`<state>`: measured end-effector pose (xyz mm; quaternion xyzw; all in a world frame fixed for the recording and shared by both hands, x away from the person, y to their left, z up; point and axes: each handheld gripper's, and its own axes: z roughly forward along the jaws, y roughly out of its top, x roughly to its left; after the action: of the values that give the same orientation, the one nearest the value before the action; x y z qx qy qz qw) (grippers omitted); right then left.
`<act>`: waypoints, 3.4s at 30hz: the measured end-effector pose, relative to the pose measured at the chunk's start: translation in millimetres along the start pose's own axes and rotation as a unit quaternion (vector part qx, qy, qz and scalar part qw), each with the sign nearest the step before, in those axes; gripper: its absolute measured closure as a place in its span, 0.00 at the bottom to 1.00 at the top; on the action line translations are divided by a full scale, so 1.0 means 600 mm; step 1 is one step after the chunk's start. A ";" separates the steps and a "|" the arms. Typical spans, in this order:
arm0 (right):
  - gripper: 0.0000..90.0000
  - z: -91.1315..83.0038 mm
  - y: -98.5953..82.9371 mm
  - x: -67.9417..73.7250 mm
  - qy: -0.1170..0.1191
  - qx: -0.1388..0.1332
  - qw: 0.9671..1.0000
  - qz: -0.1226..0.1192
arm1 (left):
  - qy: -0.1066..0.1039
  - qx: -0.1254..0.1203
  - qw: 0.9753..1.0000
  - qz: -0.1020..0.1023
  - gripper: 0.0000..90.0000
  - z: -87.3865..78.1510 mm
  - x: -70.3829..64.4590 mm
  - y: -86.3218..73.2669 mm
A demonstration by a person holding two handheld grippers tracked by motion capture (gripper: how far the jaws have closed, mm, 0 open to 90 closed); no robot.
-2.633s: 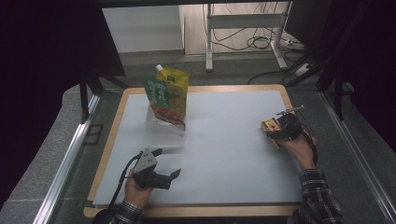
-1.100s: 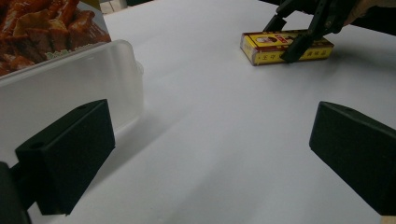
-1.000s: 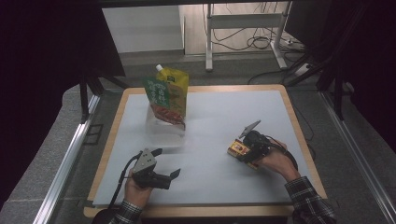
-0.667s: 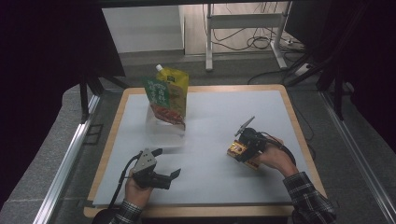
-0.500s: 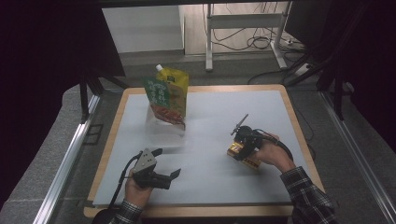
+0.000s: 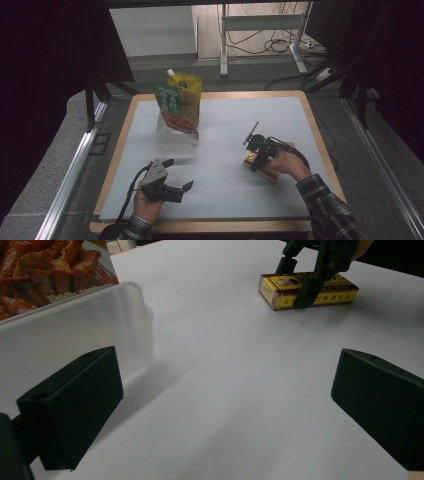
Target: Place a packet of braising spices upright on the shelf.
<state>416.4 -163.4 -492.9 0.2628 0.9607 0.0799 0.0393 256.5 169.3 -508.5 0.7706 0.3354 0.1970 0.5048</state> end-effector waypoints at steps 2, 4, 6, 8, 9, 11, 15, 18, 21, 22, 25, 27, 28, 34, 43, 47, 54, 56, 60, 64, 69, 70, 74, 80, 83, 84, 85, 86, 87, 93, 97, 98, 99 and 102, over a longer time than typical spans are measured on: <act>0.36 -0.006 -0.001 -0.001 0.008 -0.011 1.000 0.011 | 0.000 -0.001 1.000 -0.001 0.00 0.000 0.000 0.000; 0.36 -0.014 -0.003 -0.001 0.008 -0.019 1.000 0.011 | 0.000 0.000 1.000 -0.001 0.00 0.000 0.000 0.000; 0.36 -0.022 -0.004 0.000 0.005 -0.029 1.000 0.011 | 0.000 -0.001 1.000 0.000 0.00 0.000 0.000 0.000; 0.36 -0.028 -0.005 0.001 0.007 -0.037 0.999 0.010 | 0.001 -0.001 1.000 0.000 0.00 -0.001 0.000 0.000; 0.36 -0.033 -0.005 0.001 0.007 -0.043 0.999 0.011 | 0.001 -0.001 1.000 -0.001 0.00 -0.001 0.000 0.000; 0.36 -0.038 -0.005 0.003 0.001 -0.048 0.999 0.011 | 0.001 -0.002 1.000 -0.001 0.00 -0.001 0.000 0.000; 0.36 -0.049 -0.004 0.005 -0.002 -0.067 0.998 0.002 | 0.002 -0.003 1.000 -0.001 0.00 -0.002 0.000 0.001; 0.36 -0.058 -0.004 0.008 -0.002 -0.089 0.996 0.000 | 0.002 -0.003 1.000 0.000 0.00 -0.002 0.000 0.001; 0.36 -0.067 -0.006 0.010 -0.002 -0.119 0.993 -0.002 | 0.003 -0.004 1.000 0.002 0.00 -0.003 0.001 0.001; 0.36 -0.069 -0.007 0.011 0.000 -0.126 0.992 -0.002 | 0.004 -0.004 1.000 0.002 0.00 -0.003 0.001 0.001; 0.36 -0.076 -0.008 0.013 0.001 -0.153 0.988 -0.001 | 0.003 -0.004 1.000 0.002 0.00 -0.003 0.001 0.001; 0.36 -0.081 -0.008 0.014 0.000 -0.171 0.985 -0.002 | 0.004 -0.004 1.000 0.002 0.00 -0.003 0.000 0.001; 0.36 -0.083 -0.009 0.014 0.002 -0.184 0.983 -0.002 | 0.004 -0.004 1.000 0.002 0.00 -0.003 0.000 0.001; 0.36 -0.095 -0.010 0.015 -0.002 -0.235 0.972 0.001 | 0.006 -0.004 1.000 0.003 0.00 -0.006 0.000 0.001; 0.36 -0.107 -0.009 0.019 -0.004 -0.300 0.954 0.009 | 0.011 -0.001 1.000 0.007 0.00 -0.011 -0.001 0.001; 0.36 -0.113 0.002 0.025 -0.001 -0.331 0.943 0.007 | 0.019 0.005 1.000 0.018 0.00 -0.017 -0.004 0.000; 0.36 -0.114 0.027 0.040 0.001 -0.370 0.929 -0.002 | 0.022 0.008 1.000 0.020 0.00 -0.019 -0.006 -0.001; 0.36 -0.114 0.035 0.045 0.001 -0.380 0.925 -0.005 | 0.022 0.007 1.000 0.019 0.00 -0.019 -0.005 -0.001; 0.36 -0.113 0.053 0.052 0.009 -0.404 0.915 -0.008 | 0.022 0.009 0.999 0.021 0.00 -0.019 -0.005 -0.001; 0.36 -0.109 0.072 0.058 0.014 -0.423 0.906 -0.008 | 0.022 0.008 1.000 0.021 0.00 -0.019 -0.005 -0.001; 0.36 -0.101 0.095 0.065 0.021 -0.446 0.895 -0.006 | 0.020 0.006 1.000 0.019 0.00 -0.019 -0.005 -0.001; 0.36 -0.099 0.100 0.066 0.022 -0.449 0.893 -0.005 | 0.020 0.005 1.000 0.019 0.00 -0.019 -0.005 -0.001; 0.36 -0.090 0.118 0.069 0.027 -0.465 0.885 -0.006 | 0.019 0.007 1.000 0.020 0.00 -0.019 -0.004 -0.001; 0.36 -0.076 0.146 0.076 0.029 -0.487 0.873 -0.011 | 0.017 0.005 1.000 0.019 0.00 -0.019 -0.004 -0.001; 0.36 -0.071 0.161 0.081 0.027 -0.494 0.869 -0.012 | 0.017 0.006 1.000 0.020 0.00 -0.019 -0.004 -0.001; 0.36 -0.069 0.165 0.082 0.027 -0.495 0.868 -0.013 | 0.016 0.006 1.000 0.020 0.00 -0.019 -0.004 -0.001; 0.36 -0.067 0.170 0.083 0.028 -0.499 0.866 -0.015 | 0.016 0.006 1.000 0.020 0.00 -0.019 -0.004 -0.001; 0.36 -0.065 0.174 0.084 0.029 -0.500 0.866 -0.016 | 0.015 0.004 1.000 0.018 0.00 -0.019 -0.004 -0.001; 0.36 -0.063 0.179 0.086 0.029 -0.502 0.864 -0.015 | 0.015 0.004 1.000 0.018 0.00 -0.019 -0.004 -0.001; 0.36 -0.050 0.206 0.092 0.027 -0.509 0.860 -0.021 | 0.014 0.004 1.000 0.018 0.00 -0.019 -0.004 -0.001; 0.36 -0.042 0.220 0.097 0.021 -0.512 0.859 -0.028 | 0.013 0.004 1.000 0.017 0.00 -0.018 -0.004 -0.001; 0.36 -0.039 0.224 0.098 0.020 -0.510 0.859 -0.027 | 0.013 0.004 1.000 0.017 0.00 -0.018 -0.005 -0.001; 0.36 -0.037 0.226 0.100 0.017 -0.514 0.857 -0.025 | 0.012 0.004 1.000 0.017 0.00 -0.018 -0.005 -0.001; 0.36 -0.034 0.228 0.098 0.013 -0.523 0.852 -0.014 | 0.011 0.004 1.000 0.017 0.00 -0.017 -0.005 -0.001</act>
<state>431.7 -20.0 -451.3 0.1891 0.7810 0.5734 0.1596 247.6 174.2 -504.8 0.7759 0.3287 0.2126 0.4946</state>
